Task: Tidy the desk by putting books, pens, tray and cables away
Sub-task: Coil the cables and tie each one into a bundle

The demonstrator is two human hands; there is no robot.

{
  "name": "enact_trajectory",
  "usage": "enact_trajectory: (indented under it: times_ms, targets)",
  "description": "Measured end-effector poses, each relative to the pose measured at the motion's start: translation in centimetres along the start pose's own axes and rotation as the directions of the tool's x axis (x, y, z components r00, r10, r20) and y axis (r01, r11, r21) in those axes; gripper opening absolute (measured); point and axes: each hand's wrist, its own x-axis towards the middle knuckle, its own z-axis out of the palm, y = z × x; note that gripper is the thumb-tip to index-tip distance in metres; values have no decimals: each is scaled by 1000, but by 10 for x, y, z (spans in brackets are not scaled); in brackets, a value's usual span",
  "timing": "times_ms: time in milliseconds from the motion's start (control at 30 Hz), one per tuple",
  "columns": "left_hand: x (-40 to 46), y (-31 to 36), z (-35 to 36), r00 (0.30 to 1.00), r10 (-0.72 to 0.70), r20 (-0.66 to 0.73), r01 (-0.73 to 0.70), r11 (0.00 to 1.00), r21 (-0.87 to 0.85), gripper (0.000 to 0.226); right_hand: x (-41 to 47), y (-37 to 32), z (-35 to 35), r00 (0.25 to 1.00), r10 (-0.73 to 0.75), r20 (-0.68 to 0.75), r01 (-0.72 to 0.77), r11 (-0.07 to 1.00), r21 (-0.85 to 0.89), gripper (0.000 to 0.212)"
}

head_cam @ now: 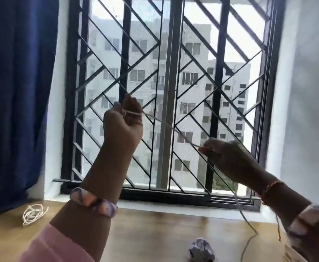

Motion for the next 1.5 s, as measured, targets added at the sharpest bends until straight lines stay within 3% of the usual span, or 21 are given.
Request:
enact_trajectory:
  times_ms: [67,100,167,233,300,433,500,567,700,767,867,967,1033,1067,1100,1133,1200,1267,1300,1367,1500]
  targets:
    - [28,-7,-17,952,301,-64,-263,904,338,30,5,-6,13,997,-77,10,77,997,-1,39]
    - [40,-12,-31,876,481,25,-399,696,597,30,9,-9,18,993,-116,8,116,993,4,30]
    - [58,-18,-66,569,660,490,-636,-24,772,23,18,-12,24,987,-158,2,158,986,54,20]
    - [68,-15,-101,388,266,882,-645,-605,466,18,29,-9,21,992,-120,-46,125,984,128,19]
    - [65,-9,-128,500,-84,862,-603,-748,277,24,42,-1,16,993,-71,-94,83,987,139,19]
    - [34,-19,-137,771,-466,434,-637,-552,538,36,59,14,25,996,-51,-79,55,997,56,18]
    - [15,-19,-117,796,-575,189,-420,-300,857,40,62,14,35,1000,-21,-13,21,1000,11,19]
    - [-2,-16,-90,758,-629,174,-171,65,983,32,63,12,43,996,-23,83,21,999,31,22]
    - [-12,-6,-55,922,-275,272,36,762,647,29,66,-12,54,981,-106,165,41,933,358,32]
    - [-11,4,-50,985,-7,174,-52,941,334,42,66,-28,54,969,-147,197,15,836,548,36]
    - [-14,19,-42,936,341,-88,-335,939,77,52,58,-43,49,914,-254,315,-22,746,666,28]
    - [-16,19,-31,686,710,-156,-665,700,261,35,45,-43,41,857,-393,332,78,737,671,24]
    - [-19,20,-31,401,910,105,-691,225,687,34,40,-38,35,839,-445,312,147,738,658,28]
    - [-25,20,-34,267,886,379,-556,-180,812,33,36,-34,32,846,-453,281,185,744,642,29]
    - [-34,21,-38,229,731,643,-364,-548,753,30,34,-30,29,864,-446,233,220,751,623,31]
    - [-46,22,-44,301,512,805,-196,-793,577,29,31,-25,25,889,-426,167,245,752,612,31]
    - [-72,17,-53,593,185,784,-75,-956,283,31,29,-16,17,936,-352,30,272,773,573,27]
    - [-96,-2,-52,870,115,480,-101,-910,401,43,28,-8,10,953,-281,-112,299,818,492,30]
    - [-106,-18,-44,961,116,251,-66,-784,617,49,28,-4,9,952,-257,-167,306,834,458,33]
    - [-122,-47,-26,997,42,-68,79,-392,917,54,30,0,14,952,-209,-223,293,833,469,36]
    - [-130,-86,11,990,-61,128,-98,363,927,33,22,-4,29,965,-257,-51,213,658,722,44]
